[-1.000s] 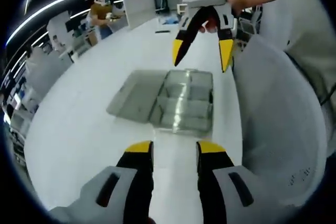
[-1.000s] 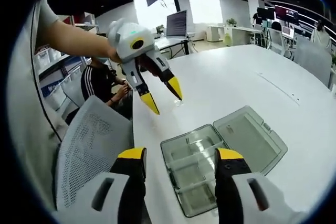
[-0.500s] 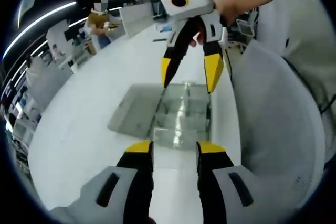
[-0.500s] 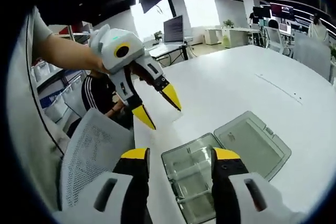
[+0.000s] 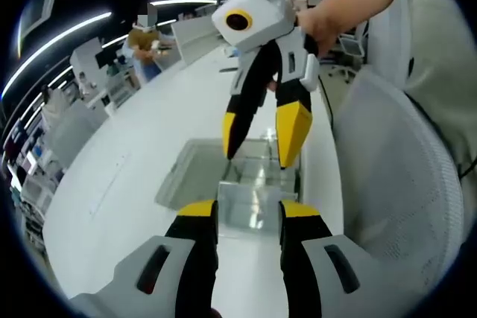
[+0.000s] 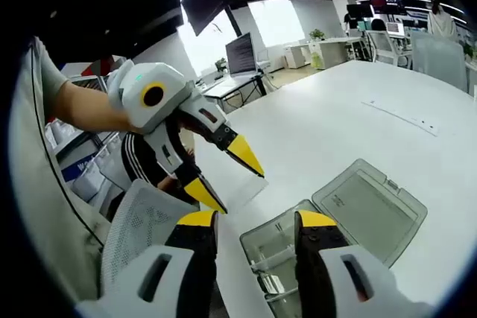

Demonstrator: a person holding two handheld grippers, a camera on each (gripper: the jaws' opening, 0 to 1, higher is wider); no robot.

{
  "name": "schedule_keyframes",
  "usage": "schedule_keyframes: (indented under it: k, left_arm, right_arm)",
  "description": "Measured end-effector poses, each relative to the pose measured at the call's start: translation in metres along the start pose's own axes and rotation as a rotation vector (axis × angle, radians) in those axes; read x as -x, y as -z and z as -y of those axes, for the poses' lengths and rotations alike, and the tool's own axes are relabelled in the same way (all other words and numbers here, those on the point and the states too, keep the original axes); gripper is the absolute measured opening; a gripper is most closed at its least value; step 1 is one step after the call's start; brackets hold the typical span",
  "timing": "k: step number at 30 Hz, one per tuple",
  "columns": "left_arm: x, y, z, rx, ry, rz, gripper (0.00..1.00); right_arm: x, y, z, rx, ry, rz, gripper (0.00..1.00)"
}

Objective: Insert the divider into the dual guide fixture by aligning both edges with the guide slots and pushing it downward to the bottom, including one-sided entry, uneven engagement, binding, and posture correction.

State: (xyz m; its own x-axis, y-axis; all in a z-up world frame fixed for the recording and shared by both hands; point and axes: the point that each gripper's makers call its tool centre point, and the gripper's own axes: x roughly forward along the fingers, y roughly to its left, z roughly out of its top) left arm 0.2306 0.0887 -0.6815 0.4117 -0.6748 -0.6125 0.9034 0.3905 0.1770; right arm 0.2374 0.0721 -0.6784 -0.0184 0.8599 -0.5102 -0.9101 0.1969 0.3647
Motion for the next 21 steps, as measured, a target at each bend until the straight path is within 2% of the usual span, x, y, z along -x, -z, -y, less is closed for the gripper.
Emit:
schedule_keyframes:
  k: [4, 21]
  left_arm:
    - [-0.002, -0.006, 0.000, -0.010, -0.016, 0.015, 0.29]
    - [-0.004, -0.027, -0.006, -0.042, -0.068, 0.057, 0.29]
  right_arm:
    - [0.000, -0.005, -0.001, -0.042, -0.013, 0.027, 0.34]
    - [0.000, -0.017, -0.001, -0.155, -0.043, 0.069, 0.25]
